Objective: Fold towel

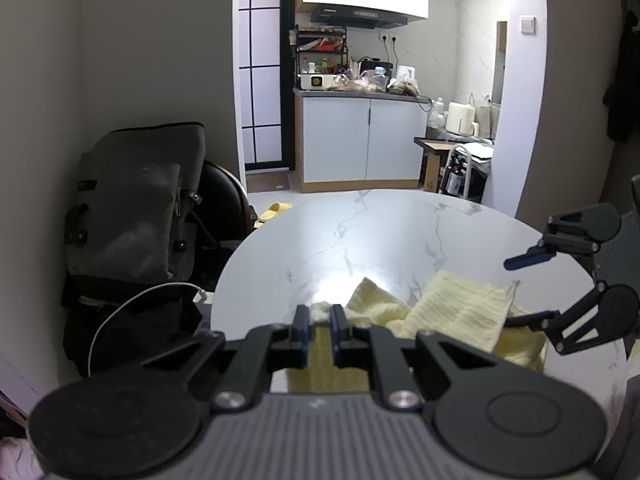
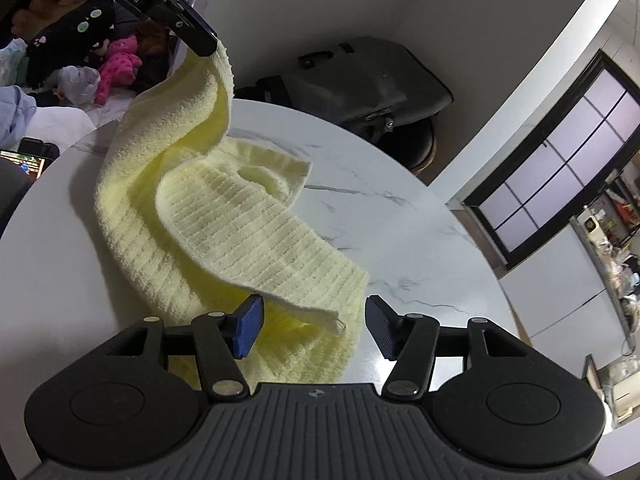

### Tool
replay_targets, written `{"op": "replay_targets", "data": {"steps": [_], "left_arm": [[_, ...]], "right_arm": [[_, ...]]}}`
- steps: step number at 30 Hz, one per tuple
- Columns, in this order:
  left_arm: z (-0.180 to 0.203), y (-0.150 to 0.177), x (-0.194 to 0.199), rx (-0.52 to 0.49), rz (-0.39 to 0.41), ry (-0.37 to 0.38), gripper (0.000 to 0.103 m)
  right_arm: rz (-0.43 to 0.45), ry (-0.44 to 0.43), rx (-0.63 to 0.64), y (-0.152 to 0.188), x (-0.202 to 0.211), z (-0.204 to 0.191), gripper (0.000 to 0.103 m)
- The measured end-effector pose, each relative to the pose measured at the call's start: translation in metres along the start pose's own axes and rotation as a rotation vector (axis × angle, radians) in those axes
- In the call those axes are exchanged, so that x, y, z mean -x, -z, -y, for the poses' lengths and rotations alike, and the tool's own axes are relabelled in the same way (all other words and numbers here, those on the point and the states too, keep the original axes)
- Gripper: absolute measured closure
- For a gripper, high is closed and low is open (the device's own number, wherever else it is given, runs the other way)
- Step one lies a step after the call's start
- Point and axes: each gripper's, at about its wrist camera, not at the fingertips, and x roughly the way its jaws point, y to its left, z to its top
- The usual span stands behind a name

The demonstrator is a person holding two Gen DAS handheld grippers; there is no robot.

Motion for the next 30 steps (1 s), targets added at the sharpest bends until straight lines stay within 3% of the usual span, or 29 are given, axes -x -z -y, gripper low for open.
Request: {"op": "replay_targets", "data": {"steps": [2,6,9,30], "left_arm": [[0.0,0.001,0.0,0.001,-0.003,-0.003,0.092],[-0.001,0.0,0.001,0.004,-0.007,-0.007,0.092],[-0.001,-0.001,0.002,0.0,-0.009,-0.01,0.092],[0.025,-0.029,0.042,-0.05,0.087,-0.031,0.092]], "right_arm": [[-0.001,-0.02,0.003,0.001,-0.002,-0.002,0.047],[-0.013,-0.068,-0.025,0.004,-0.006,-0.001,0.09],[-0.026,-0.069,-0.047,0.007,-0.008,0.0,0.098],[0.149,0.234,-0.205,0.011,0.071,0.037,0.1]]}}
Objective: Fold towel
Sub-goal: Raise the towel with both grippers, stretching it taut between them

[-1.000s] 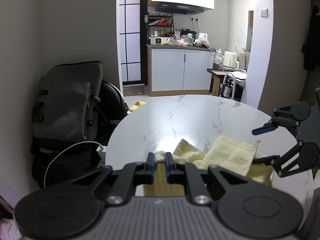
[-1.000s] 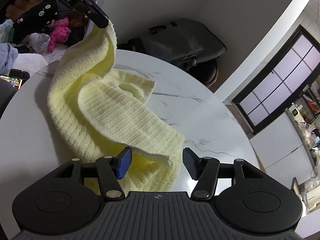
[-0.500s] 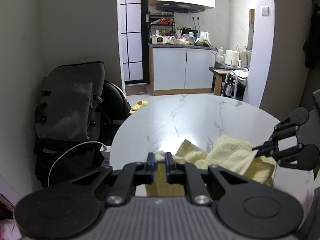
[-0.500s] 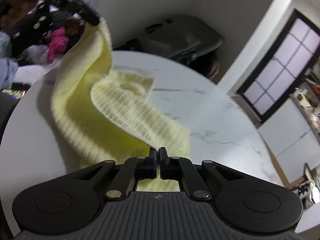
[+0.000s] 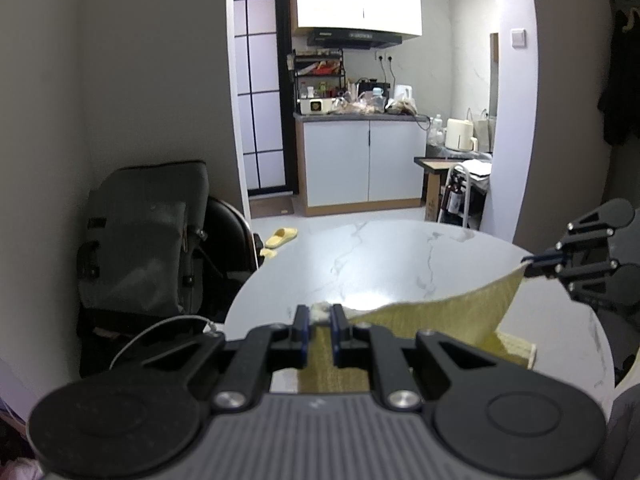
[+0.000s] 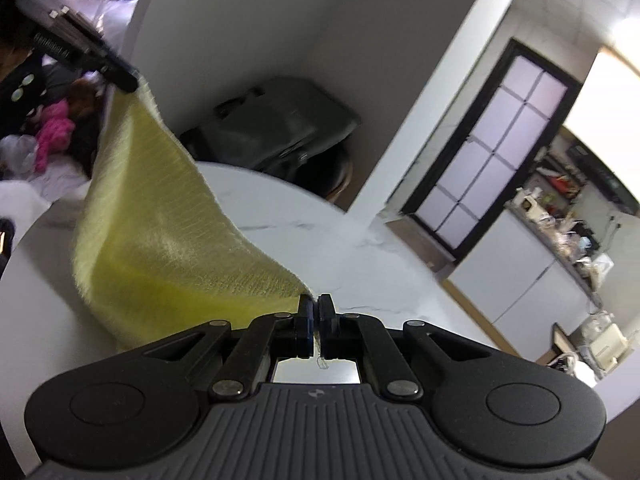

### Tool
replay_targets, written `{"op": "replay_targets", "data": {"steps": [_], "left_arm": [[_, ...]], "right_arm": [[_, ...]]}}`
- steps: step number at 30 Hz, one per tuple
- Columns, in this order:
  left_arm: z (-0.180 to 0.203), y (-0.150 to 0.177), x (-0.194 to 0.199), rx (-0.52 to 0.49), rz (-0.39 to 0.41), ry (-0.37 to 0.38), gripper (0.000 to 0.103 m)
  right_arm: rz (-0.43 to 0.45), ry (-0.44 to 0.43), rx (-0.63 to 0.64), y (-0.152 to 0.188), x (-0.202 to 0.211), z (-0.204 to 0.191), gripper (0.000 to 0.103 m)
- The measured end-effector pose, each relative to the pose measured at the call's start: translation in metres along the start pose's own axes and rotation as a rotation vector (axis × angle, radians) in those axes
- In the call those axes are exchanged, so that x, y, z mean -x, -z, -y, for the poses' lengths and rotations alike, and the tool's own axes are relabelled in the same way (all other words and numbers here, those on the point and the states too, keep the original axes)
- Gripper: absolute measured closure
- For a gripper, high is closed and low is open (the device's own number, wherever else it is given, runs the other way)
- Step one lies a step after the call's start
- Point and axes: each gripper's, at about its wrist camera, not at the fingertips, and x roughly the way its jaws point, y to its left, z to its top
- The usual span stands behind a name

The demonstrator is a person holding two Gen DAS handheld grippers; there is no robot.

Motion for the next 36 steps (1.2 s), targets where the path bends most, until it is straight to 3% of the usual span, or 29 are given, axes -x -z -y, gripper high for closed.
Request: {"op": "replay_targets", "data": {"steps": [8,21,36], "left_arm": [[0.021,-0.025,0.026,-0.043,0.072,-0.01,0.092],[0.067,-0.07,0.086,-0.12,0.208,-0.014,0.092],[0.107,-0.082,0.147,-0.18,0.298,-0.035,0.092]], "right_arm": [[0.117,0.145,-0.047,-0.014,0.053,0.029,0.1],[0.248,0.312,-0.052,-0.028,0.136,0.052,0.1],[0.344,0.374,-0.025,-0.038,0.194,0.048,0.1]]}}
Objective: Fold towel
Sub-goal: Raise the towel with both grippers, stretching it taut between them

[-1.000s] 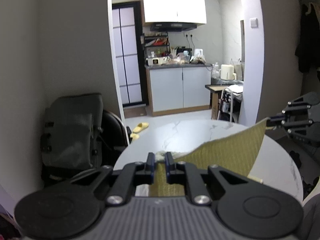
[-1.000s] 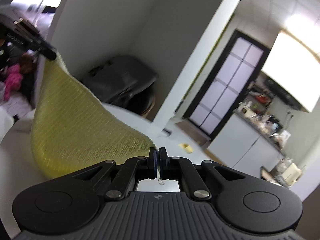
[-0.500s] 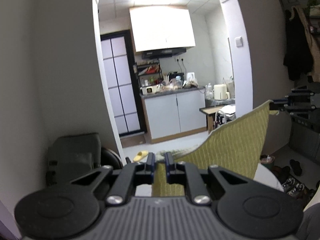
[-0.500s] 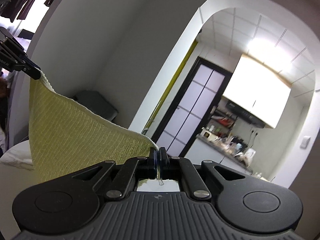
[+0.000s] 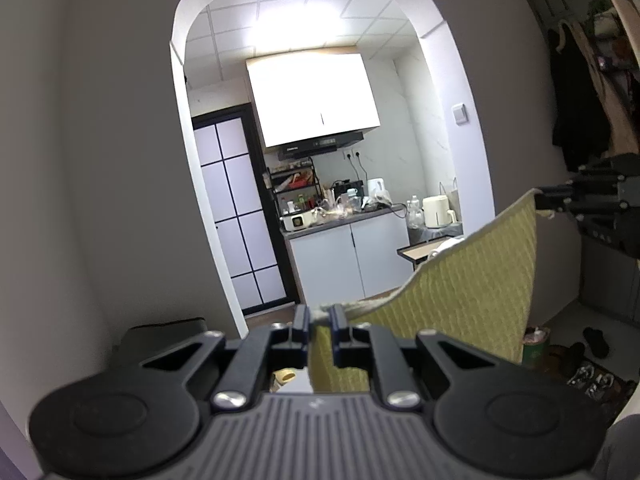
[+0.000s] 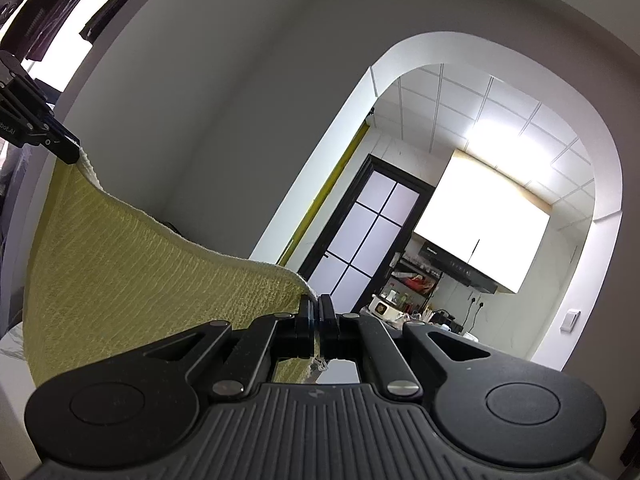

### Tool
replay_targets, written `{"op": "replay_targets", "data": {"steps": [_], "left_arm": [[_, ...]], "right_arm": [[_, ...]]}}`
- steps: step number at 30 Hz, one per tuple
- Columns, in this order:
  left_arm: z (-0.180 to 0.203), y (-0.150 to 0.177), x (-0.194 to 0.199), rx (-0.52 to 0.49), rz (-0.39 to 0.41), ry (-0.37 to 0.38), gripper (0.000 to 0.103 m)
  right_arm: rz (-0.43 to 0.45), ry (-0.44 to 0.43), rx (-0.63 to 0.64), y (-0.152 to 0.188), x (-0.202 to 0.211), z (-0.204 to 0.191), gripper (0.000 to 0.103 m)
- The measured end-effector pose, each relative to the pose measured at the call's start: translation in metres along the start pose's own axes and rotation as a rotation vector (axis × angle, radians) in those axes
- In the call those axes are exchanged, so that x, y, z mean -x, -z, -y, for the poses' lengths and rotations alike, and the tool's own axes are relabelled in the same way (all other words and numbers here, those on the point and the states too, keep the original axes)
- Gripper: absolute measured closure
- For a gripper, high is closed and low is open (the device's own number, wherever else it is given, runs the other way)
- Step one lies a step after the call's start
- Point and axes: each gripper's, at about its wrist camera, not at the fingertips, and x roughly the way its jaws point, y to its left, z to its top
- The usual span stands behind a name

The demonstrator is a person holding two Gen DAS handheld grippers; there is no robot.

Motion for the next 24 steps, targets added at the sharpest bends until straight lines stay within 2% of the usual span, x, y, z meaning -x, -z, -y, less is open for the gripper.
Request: {"op": "replay_targets", "data": {"steps": [17,24], "left_arm": [[0.004,0.006,0.024,-0.006,-0.004,0.007,0.092],[-0.004,0.007,0.019,0.002,0.011,0.025,0.092]], "right_arm": [[-0.003,-0.018,0.006,-0.012,0.034,-0.007,0.1],[-0.016,-0.018,0.011,-0.011,0.03,-0.012,0.1]]}}
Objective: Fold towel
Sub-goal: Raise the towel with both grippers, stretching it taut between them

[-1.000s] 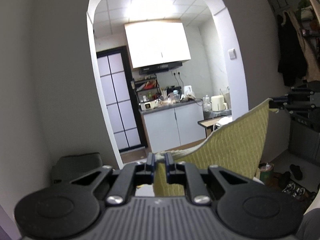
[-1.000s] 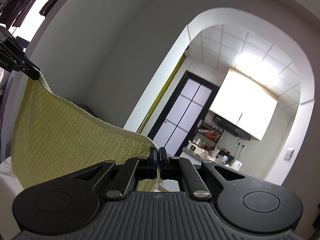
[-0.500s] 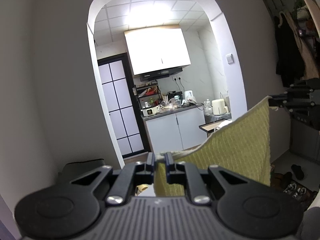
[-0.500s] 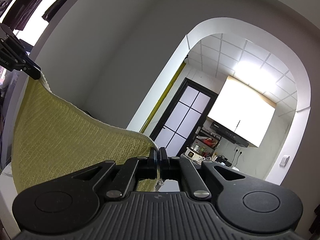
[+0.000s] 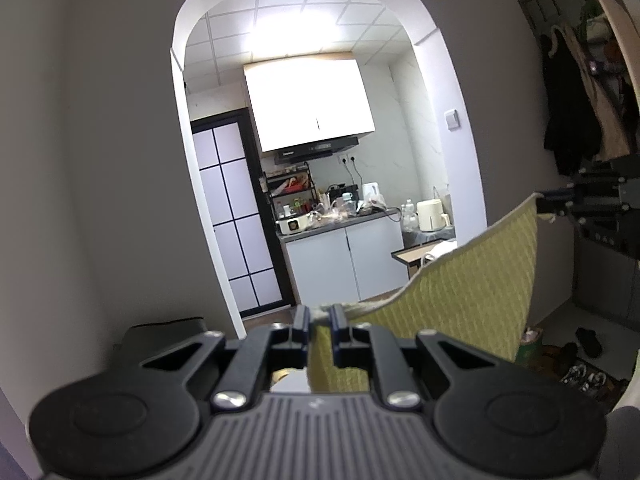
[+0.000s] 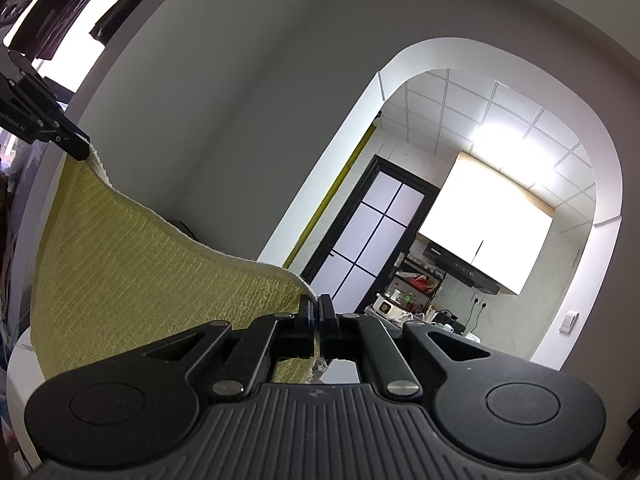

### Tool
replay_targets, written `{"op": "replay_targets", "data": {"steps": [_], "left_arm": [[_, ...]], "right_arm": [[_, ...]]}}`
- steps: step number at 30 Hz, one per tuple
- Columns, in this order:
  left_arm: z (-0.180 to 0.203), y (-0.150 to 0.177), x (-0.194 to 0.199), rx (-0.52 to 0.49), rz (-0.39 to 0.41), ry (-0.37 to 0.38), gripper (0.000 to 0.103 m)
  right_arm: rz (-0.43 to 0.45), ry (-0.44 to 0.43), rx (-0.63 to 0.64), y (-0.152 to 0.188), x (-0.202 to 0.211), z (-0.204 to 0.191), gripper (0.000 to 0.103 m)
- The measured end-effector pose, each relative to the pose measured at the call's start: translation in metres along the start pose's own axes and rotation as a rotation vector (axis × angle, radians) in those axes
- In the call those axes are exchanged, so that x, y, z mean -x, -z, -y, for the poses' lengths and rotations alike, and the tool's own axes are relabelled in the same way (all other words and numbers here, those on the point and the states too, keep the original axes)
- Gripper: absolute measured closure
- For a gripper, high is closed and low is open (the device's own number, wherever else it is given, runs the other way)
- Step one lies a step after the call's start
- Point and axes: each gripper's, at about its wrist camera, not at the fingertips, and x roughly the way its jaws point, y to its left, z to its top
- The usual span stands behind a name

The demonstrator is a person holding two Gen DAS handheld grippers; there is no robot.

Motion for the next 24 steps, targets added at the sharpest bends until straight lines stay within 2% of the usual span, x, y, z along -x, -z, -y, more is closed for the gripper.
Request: {"op": "replay_targets", "data": {"steps": [6,10,24], "left_arm": [[-0.009,0.014,-0.023,0.024,-0.029,0.016,0.092],[-0.022,0.031,-0.061,0.061,-0.078,0.029,0.092],[-0.06,0.053,-0.168,0.099,-0.189,0.057,0.092]], "right_arm": [[-0.052,-0.02,-0.015,0.017,-0.031,-0.005,0.1],[-0.104,-0.044,-0.023,0.033,-0.068,-0.005,0.1],[-0.216,-0.097,-0.05,0.068,-0.172,-0.002,0.1]]}}
